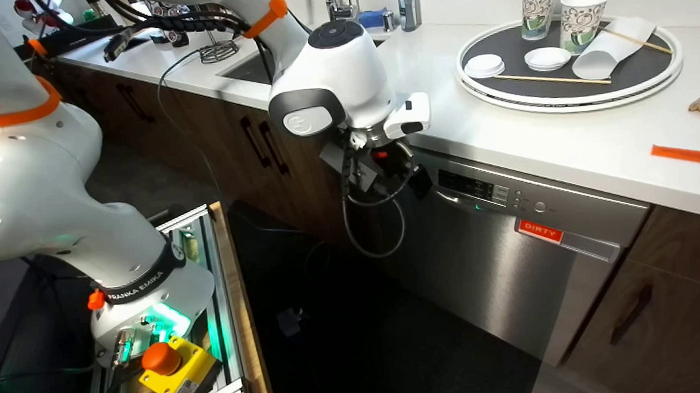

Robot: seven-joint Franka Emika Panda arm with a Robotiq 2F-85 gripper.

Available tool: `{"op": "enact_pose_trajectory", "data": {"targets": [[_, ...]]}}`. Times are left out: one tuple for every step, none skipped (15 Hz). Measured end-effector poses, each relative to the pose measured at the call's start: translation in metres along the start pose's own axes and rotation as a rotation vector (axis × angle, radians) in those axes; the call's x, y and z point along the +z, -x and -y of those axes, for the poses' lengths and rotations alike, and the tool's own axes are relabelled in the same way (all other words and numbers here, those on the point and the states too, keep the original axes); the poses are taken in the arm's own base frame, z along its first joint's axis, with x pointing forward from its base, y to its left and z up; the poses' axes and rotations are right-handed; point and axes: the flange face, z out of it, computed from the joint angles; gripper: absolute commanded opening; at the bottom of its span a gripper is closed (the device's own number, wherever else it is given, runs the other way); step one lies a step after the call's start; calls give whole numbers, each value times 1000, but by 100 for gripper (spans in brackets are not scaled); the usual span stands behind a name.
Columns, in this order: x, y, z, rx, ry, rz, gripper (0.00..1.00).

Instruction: Press a button on the dish washing machine

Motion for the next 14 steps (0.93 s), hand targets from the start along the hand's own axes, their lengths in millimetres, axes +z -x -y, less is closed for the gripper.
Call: {"op": "enact_pose_trajectory", "data": {"targets": [[2, -1, -1, 1, -2, 0, 100], [3, -1, -2, 1, -2, 0, 100], [3, -1, -3, 1, -3, 1, 100], [3, -1, -3, 1, -3, 1, 100], [3, -1, -3, 0, -3, 1, 100], [3, -1, -3, -4, -3, 1, 100], [3, -2, -2, -19, -3, 0, 100], [3, -2, -1, -40, -5, -1, 100], [3, -3, 0, -63, -8, -3, 100], [3, -4, 1, -87, -12, -7, 100], [3, -5, 2, -109, -16, -11, 100], [3, -7, 2, -130, -22, -17, 100], [3, -8, 1, -146, -27, -23, 100], [4, -9, 0, -161, -35, -29, 100]]}}
